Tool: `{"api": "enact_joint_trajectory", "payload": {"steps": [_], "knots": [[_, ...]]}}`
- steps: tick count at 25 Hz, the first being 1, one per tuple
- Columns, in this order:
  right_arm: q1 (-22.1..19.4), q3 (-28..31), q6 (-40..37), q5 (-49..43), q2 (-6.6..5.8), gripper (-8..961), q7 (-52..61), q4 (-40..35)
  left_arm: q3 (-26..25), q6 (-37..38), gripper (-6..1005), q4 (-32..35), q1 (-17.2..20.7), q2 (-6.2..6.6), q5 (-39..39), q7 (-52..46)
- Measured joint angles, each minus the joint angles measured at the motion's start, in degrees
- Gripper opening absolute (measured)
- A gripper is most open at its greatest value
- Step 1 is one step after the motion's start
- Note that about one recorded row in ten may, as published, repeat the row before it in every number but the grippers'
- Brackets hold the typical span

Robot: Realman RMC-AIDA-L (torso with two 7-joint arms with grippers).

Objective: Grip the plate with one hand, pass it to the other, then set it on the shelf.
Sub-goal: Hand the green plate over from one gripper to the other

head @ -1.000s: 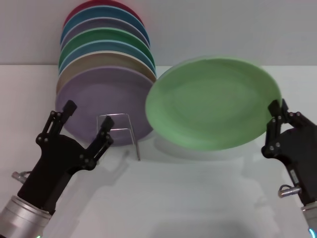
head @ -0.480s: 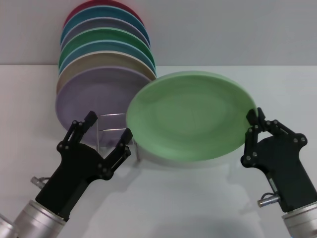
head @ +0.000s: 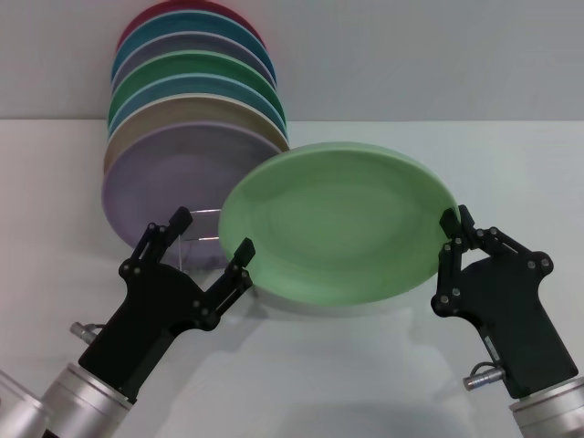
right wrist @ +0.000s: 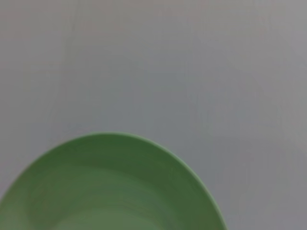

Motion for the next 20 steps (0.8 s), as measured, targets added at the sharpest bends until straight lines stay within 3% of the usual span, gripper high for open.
{"api": "enact_joint_trajectory", "payload": {"steps": [7, 20], "knots": [[0.13, -6.71, -1.86, 8.10, 0.01, 49, -10.55, 3.68, 0.00, -0.73, 796, -0.22, -0.14, 0.00, 0.00, 0.00], [-1.90, -9.83, -3.63, 10.50, -0.09, 60, -23.22, 7.55, 0.12, -1.11, 790, -0.22, -0.35, 0.00, 0.00, 0.00]]}}
